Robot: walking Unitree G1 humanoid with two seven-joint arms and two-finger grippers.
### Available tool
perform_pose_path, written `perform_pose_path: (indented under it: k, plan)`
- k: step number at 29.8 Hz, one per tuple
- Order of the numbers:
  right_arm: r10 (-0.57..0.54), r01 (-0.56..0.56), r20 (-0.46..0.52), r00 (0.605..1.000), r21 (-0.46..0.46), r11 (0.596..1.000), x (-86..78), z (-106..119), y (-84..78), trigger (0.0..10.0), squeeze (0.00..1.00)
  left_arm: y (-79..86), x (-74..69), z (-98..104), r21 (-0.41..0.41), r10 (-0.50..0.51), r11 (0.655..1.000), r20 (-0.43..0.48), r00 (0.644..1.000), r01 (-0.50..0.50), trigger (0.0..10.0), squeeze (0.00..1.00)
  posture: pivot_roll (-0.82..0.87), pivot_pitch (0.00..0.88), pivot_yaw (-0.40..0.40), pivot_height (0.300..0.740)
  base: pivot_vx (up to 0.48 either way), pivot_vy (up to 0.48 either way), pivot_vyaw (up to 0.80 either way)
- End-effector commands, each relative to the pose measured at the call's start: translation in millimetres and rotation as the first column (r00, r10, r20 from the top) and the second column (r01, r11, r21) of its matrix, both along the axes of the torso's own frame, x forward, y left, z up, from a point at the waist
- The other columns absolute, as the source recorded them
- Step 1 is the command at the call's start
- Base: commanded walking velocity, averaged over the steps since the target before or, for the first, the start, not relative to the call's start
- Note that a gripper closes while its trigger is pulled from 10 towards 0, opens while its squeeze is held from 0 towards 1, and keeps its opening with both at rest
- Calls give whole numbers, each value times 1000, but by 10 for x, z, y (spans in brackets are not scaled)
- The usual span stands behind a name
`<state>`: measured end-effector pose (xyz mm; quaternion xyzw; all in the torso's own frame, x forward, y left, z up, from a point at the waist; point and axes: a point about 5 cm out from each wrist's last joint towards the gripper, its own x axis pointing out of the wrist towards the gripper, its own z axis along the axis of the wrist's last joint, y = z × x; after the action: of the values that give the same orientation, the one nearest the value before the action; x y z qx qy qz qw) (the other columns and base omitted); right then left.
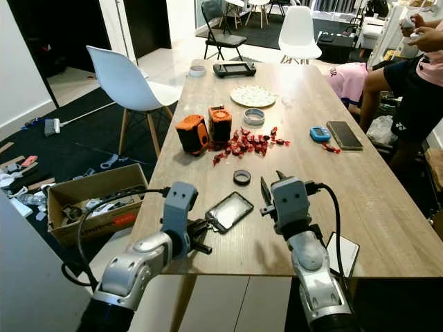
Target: Hang keys on a hook
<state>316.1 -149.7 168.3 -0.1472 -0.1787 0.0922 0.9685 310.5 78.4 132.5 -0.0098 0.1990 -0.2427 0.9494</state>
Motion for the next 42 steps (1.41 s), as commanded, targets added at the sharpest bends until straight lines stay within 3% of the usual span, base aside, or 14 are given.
perform_pose_path:
  k: [1, 2, 3, 6, 7, 11, 16, 19, 24, 28, 29, 33, 37, 42]
  plan:
    - [1, -1, -13, 1000, 0, 1000, 0, -18, -5, 10000, 0, -46, -47, -73, -14, -2, 1000, -45, 999, 1, 0, 0, 14, 137, -35, 740, 0, 0, 0]
    - [1, -1, -12, 1000, 0, 1000, 2, -17, -6, 10000, 0, -42, -49, -73, -16, -1, 1000, -45, 999, 0, 0, 0, 14, 137, -35, 740, 0, 0, 0]
    - [0, 0, -12, 1000, -1, 1000, 4, -14, -9, 10000, 0, -32, -54, -51, -34, 0, 999, -34, 999, -2, 10000, 0, 15, 134, -35, 740, 0, 0, 0]
    - [-1, 1, -9, 1000, -1, 1000, 9, -7, -13, 10000, 0, -14, -58, 99, -114, 5, 994, 50, 999, 1, 10000, 0, 14, 132, -34, 740, 0, 0, 0]
    - [-2, 2, -8, 1000, -1, 1000, 12, -6, -13, 10000, 0, 9, -38, 334, -224, 53, 975, 172, 984, -13, 10000, 0, 16, 130, -34, 740, 0, 0, 0]
    - [-1, 1, -7, 1000, 0, 1000, 14, -4, -11, 10000, 0, 53, -14, 545, -324, 129, 945, 252, 959, -42, 10000, 0, 17, 129, -34, 740, 0, 0, 0]
    - [3, -3, -4, 1000, 2, 1000, 18, 5, 7, 10000, 0, 184, 18, 997, -514, 273, 855, 335, 902, -68, 10000, 0, 18, 126, -34, 740, 0, 0, 0]
    - [5, -5, -4, 1000, 4, 1000, 21, 4, 17, 10000, 0, 274, 34, 1182, -484, 334, 868, 400, 853, -113, 10000, 0, 21, 127, -31, 740, 0, 0, 0]
    - [4, -4, -4, 1000, 6, 1000, 18, 2, 22, 10000, 0, 351, 56, 1211, -472, 380, 867, 414, 827, -162, 10000, 0, 17, 128, -29, 740, 0, 0, 0]
    - [4, -4, -6, 1000, 6, 1000, 16, -3, 25, 10000, 0, 405, 85, 1205, -385, 407, 892, 455, 792, -237, 10000, 0, 16, 130, -30, 740, 0, 0, 0]
    - [4, -4, -6, 1000, 6, 1000, 15, -4, 27, 10000, 0, 478, 107, 1203, -418, 467, 861, 426, 775, -289, 10000, 0, 16, 130, -30, 740, 0, 0, 0]
    - [4, -4, -4, 1000, 9, 1000, 17, 2, 30, 10000, 0, 572, 118, 1190, -430, 530, 831, 417, 739, -354, 10000, 0, 16, 130, -30, 740, 0, 0, 0]
    - [-7, 6, 8, 1000, 19, 1000, 18, 23, 31, 10000, 0, 550, 62, 1183, -364, 503, 861, 501, 705, -356, 10000, 0, 18, 131, -35, 740, 0, 0, 0]
    - [-26, 26, 16, 1000, 37, 999, 0, 24, 53, 10000, 0, 356, -111, 1092, -212, 346, 938, 637, 689, -275, 10000, 0, 23, 129, -37, 740, 0, 0, 0]
